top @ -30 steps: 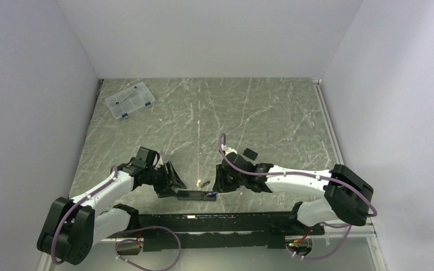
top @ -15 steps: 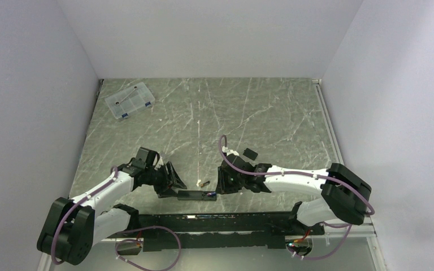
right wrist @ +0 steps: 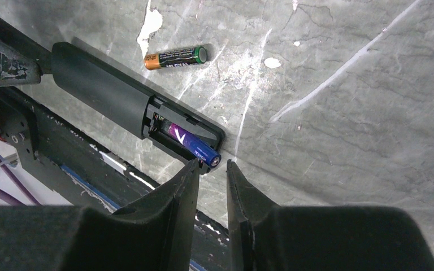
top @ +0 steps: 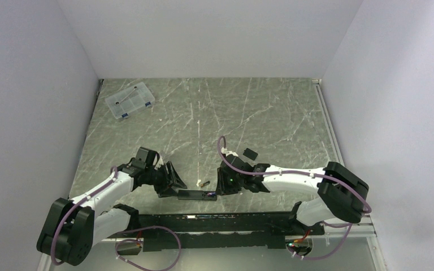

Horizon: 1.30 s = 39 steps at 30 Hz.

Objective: Load the batteries into the remote control

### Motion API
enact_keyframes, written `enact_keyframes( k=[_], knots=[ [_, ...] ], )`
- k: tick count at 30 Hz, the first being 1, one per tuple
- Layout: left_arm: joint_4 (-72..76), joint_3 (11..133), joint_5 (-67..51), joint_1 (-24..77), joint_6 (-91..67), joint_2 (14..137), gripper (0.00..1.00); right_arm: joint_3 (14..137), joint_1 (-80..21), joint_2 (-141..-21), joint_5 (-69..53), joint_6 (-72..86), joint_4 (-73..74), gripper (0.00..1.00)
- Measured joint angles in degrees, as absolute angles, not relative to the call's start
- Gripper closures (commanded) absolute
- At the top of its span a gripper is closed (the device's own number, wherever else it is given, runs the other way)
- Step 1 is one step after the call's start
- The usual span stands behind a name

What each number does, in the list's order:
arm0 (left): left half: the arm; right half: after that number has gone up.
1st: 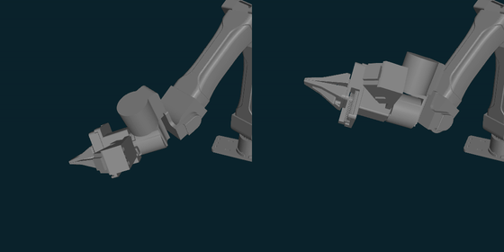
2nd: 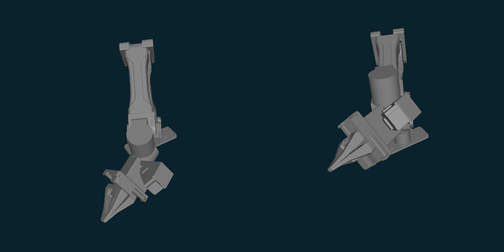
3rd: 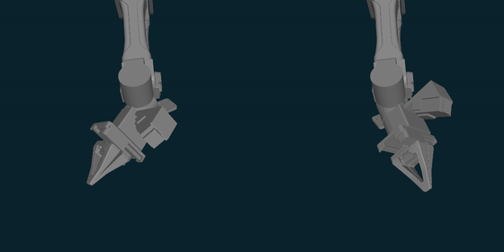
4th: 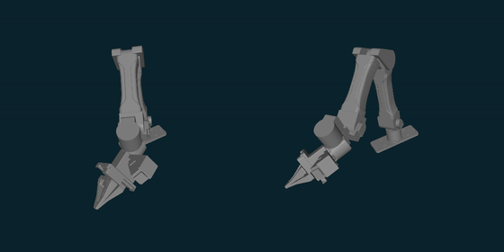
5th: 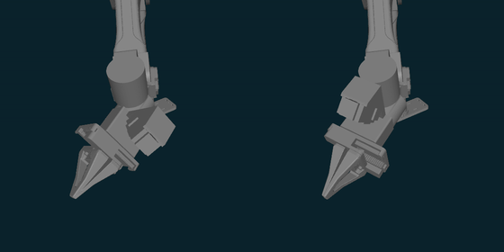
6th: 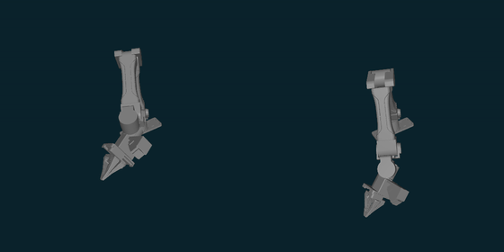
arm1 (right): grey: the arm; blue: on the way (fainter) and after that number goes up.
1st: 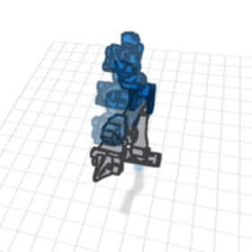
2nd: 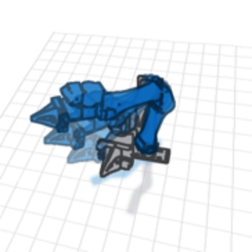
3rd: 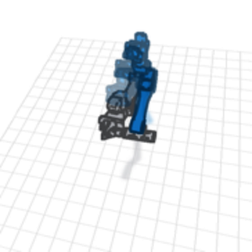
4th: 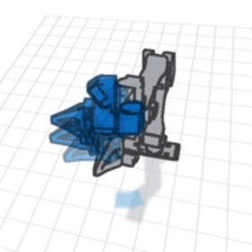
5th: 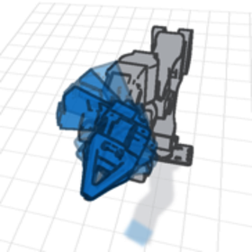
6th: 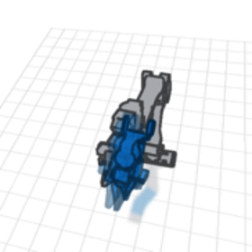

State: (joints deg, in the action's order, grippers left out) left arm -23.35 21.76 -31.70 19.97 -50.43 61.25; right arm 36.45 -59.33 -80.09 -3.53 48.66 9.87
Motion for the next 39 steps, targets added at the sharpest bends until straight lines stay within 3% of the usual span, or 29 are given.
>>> enact_keyframes(
  k=[39],
  knots=[
    [-23.1,21.8,-32.2,20.0,-50.4,61.3,0.40,36.5,-59.3,-81.4,-4.2,49.8,7.3,0.73]
  ],
)
